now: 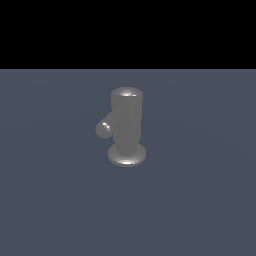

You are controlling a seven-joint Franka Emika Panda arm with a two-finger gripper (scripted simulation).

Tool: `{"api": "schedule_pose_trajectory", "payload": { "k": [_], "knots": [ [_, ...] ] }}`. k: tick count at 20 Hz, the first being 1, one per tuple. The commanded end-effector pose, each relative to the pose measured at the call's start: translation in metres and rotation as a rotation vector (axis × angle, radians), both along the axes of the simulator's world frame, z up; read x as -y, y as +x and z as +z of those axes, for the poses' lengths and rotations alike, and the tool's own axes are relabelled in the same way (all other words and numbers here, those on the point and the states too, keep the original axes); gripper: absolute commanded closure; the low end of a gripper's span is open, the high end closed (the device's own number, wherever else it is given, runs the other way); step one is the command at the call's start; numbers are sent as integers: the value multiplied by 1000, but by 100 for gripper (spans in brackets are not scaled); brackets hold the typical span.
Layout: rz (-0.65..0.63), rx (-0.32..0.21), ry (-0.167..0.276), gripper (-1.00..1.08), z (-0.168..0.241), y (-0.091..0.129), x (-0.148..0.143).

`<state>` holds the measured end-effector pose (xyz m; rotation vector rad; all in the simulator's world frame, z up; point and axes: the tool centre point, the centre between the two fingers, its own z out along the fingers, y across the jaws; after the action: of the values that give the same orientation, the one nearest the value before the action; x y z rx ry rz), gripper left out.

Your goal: Turn on the faucet by rotating a designated handle.

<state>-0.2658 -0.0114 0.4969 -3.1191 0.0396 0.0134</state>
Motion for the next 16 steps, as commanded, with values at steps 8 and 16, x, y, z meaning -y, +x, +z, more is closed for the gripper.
{"api": "schedule_pose_trajectory", "payload": {
  "k": [8, 16],
  "knots": [
    [-5, 0, -1, 108, -11, 1, -4],
    [-22, 1, -5, 108, -51, 4, -17]
  ]
}}
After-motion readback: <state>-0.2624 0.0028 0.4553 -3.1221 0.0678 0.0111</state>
